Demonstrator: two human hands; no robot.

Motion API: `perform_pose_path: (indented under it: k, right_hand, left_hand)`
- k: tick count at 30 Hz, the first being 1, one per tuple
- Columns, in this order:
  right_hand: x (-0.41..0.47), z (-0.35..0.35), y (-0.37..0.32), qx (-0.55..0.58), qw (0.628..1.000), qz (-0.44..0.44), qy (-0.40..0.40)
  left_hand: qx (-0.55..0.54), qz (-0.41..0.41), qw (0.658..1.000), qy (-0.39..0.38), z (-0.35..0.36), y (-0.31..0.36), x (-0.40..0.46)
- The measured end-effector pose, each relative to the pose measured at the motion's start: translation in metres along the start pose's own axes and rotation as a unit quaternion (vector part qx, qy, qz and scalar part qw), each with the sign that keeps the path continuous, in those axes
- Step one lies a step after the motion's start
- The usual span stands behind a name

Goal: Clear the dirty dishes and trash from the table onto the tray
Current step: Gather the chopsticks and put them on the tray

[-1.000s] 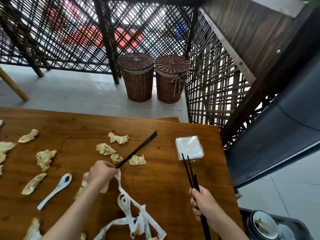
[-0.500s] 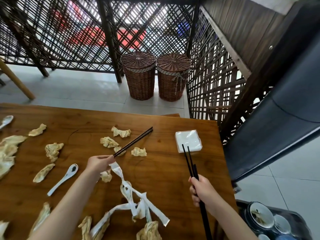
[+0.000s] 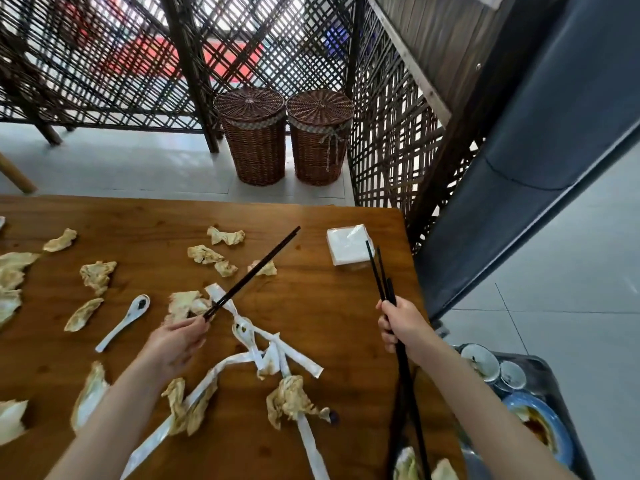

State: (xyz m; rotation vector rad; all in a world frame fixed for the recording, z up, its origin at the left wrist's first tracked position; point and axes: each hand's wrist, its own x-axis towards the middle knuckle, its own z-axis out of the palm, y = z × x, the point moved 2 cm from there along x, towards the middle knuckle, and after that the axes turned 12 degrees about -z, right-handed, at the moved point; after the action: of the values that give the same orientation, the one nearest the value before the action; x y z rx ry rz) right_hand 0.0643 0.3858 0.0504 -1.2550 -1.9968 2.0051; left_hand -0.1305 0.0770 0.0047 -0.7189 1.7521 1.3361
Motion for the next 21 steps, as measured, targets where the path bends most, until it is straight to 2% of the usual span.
perform_pose_path:
  k: [13,21]
  right_hand:
    - [-0.089,-0.026,0.027,0.034,0.996,-0.019,0.083]
    - [-0.120,-0.054,0.046,0.052,0.991,-0.020,0.119]
  left_hand:
    - [0.026,0.049,0.994,-0.090,-0.013,-0.049,-0.050]
    - [0.059,0.029,0.989,-0.129,-0.001,-0.069,-0.072]
